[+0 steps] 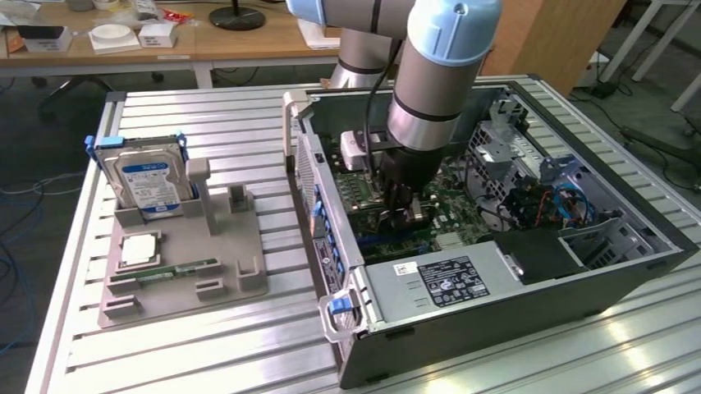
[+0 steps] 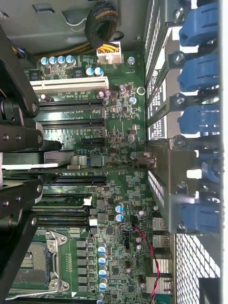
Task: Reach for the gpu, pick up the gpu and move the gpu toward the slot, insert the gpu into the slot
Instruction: 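Insert the gpu into the slot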
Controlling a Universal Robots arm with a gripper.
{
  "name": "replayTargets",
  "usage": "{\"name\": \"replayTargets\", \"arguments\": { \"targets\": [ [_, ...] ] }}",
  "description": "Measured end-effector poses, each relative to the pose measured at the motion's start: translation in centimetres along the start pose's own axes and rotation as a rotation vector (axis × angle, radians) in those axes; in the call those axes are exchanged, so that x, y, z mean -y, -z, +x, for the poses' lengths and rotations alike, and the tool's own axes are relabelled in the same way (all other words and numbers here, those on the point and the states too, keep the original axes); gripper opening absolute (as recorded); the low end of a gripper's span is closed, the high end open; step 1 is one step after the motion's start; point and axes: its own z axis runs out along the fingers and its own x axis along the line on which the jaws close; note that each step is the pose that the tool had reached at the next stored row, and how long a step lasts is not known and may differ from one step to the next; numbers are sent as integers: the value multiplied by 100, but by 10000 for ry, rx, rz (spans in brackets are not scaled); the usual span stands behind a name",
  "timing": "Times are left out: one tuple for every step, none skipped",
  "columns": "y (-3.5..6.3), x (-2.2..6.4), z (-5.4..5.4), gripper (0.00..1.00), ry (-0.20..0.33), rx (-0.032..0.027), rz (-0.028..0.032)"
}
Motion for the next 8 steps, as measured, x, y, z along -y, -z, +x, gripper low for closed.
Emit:
{"name": "replayTargets", "arguments": {
  "targets": [
    [0,-2,0,27,1,0,1],
    [0,-3,-1,27,3,0,1],
    [0,-4,-5,27,2,-1,0],
    [0,-5,-10,27,0,-1,0],
    [0,-6,-17,27,0,-3,-1],
    [0,-7,-25,27,0,-5,-2],
    [0,-6,-29,27,1,-5,-2],
    [0,-6,-29,27,2,-3,-2]
  ]
}}
